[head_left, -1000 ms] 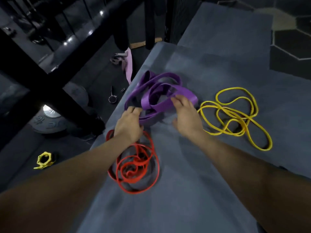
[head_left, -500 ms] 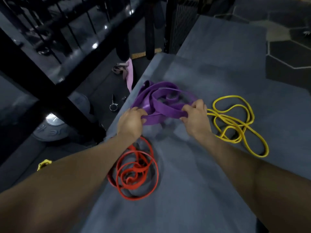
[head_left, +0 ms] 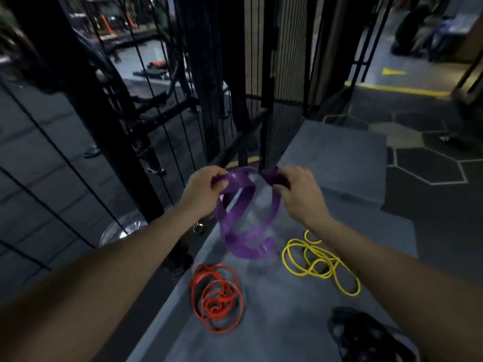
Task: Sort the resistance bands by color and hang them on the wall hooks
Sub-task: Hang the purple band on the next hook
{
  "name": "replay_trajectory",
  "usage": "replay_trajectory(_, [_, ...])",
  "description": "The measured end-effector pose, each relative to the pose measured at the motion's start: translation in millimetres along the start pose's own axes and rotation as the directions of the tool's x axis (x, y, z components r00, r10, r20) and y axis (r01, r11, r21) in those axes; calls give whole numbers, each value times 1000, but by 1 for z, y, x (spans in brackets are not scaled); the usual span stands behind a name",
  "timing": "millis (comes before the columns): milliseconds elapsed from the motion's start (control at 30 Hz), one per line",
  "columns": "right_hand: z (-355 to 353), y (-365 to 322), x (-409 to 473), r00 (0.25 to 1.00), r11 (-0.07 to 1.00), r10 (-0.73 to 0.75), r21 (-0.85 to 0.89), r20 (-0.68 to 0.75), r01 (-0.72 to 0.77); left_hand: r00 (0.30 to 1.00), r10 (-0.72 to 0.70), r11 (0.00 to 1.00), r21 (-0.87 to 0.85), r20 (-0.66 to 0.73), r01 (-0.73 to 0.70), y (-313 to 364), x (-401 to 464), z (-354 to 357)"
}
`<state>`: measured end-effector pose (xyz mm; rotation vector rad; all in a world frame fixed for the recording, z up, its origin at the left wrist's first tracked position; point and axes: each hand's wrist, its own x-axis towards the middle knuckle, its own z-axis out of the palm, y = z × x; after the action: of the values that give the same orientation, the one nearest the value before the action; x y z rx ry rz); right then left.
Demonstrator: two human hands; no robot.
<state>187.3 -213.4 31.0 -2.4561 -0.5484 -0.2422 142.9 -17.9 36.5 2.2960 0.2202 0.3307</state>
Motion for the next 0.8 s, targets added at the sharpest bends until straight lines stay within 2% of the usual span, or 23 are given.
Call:
replay_trajectory(67, [-32, -26, -4, 999, 996, -50, 76, -9, 51, 999, -20, 999, -40, -25, 19, 33, -17, -28])
replay_trajectory(200, [-93, -77, -14, 991, 979, -136, 154, -16, 137, 998, -62, 969, -242, -25, 54, 101, -61, -85])
replay_trajectory(500, [-194, -206, -31, 918, 864, -393, 322, -53, 388, 986, -120, 935, -347, -117, 73, 200, -143, -215])
replay_trajectory(633, [-210, -264, -47, 857, 778, -513, 451, 55, 437, 976, -172, 929, -353, -136, 115, 204, -183, -249])
replay_trajectory(700, [-208, -294, -56, 793, 736, -598, 475, 120, 483, 974, -202, 932, -325, -103, 159, 198, -203, -261])
replay_trajectory(800, [-200, -342, -70, 689, 676, -707, 438, 160, 592, 976, -207, 966, -171, -68, 193, 180, -233, -284])
